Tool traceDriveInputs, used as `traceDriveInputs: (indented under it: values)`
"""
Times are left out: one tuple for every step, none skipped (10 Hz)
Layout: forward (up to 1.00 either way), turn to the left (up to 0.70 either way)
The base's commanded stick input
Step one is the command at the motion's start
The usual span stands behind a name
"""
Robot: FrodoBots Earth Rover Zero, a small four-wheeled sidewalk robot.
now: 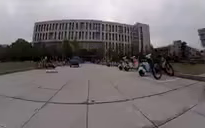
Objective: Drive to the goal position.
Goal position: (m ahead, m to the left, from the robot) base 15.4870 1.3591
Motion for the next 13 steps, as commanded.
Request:
traceDriveInputs:
  values:
    - [0.70,0.00]
    - [0.70,0.00]
    - [0.70,0.00]
    - [0.70,0.00]
    - [0.70,-0.03]
    - [0.70,-0.10]
    - [0.70,-0.14]
    - [0.70,-0.14]
    - [0.70,-0.14]
    - [0.70,-0.14]
    - [0.70,-0.14]
    - [0.70,-0.14]
    - [0.70,-0.14]
